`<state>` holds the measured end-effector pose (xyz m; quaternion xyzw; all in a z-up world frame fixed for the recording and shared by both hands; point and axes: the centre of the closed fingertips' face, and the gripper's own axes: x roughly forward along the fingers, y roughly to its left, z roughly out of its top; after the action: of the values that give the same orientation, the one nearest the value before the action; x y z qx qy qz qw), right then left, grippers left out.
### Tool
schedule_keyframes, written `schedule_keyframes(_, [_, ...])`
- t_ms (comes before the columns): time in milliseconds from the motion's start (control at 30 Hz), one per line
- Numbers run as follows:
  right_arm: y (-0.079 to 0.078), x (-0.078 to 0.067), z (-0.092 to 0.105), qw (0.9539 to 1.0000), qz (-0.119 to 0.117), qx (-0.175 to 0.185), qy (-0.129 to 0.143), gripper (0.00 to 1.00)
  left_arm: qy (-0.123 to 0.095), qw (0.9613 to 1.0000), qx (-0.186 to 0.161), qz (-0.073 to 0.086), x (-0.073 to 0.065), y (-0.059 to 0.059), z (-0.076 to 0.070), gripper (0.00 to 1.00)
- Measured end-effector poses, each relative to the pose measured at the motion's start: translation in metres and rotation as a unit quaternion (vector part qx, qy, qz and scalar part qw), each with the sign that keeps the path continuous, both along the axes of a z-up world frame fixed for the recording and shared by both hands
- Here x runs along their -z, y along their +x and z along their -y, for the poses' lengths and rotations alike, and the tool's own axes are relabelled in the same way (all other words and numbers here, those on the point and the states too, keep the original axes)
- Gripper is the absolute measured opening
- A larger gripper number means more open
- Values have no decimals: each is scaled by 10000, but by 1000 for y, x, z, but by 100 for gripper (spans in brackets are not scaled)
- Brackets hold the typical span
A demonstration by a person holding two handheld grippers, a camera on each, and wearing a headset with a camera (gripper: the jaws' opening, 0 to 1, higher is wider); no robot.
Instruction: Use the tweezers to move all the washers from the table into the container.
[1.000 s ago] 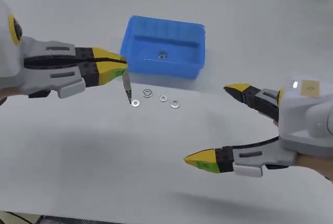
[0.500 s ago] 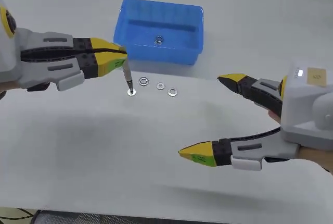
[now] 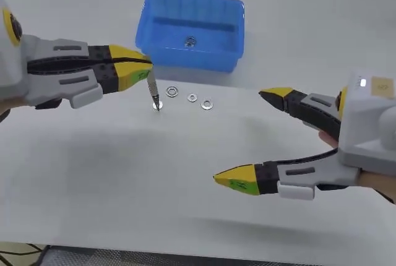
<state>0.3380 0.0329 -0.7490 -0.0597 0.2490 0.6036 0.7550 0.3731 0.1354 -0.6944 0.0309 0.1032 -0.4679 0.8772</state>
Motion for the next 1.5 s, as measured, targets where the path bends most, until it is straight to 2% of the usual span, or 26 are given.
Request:
schedule_keyframes(233, [-5, -1, -3, 10000, -23, -74, 31, 96, 75, 10000, 12, 16, -1, -4, 1, 4])
schedule_keyframes(567, [-8, -1, -6, 9999, -77, -87, 76, 95, 384, 9985, 380, 121, 0, -9, 12, 4])
schedule_keyframes(767, [-7, -2, -3, 9999, -107, -27, 89, 95, 326, 9987, 390, 57, -3, -11, 10, 4])
schedule_keyframes(833, [-7, -2, -4, 9999, -113, -35, 97, 95, 320, 9986, 409, 30, 1, -10, 4, 4])
schedule_keyframes(900, [-6, -2, -6, 9999, -116, -48, 106, 95, 322, 9986, 416, 6, 1, -11, 4, 4])
schedule_keyframes(1167, [-3, -12, -46, 9976, 34, -660, 199, 87, 415, 9978, 512, -25, 1, -14, 8, 4])
schedule_keyframes(1267, [2, -15, -62, 9966, -12, -752, 346, 82, 525, 9971, 551, -3, 0, -15, 10, 4])
schedule_keyframes(1300, [5, -13, -69, 9960, -18, -804, 385, 81, 530, 9970, 562, -8, 1, -15, 10, 4])
schedule_keyframes(1433, [9, -3, -80, 9935, 74, -1107, 267, 72, 508, 9972, 543, -43, 1, -15, 9, 4])
schedule_keyframes(1500, [8, -1, -85, 9910, 15, -1309, 290, 68, 506, 9973, 525, -72, 1, -15, 8, 4])
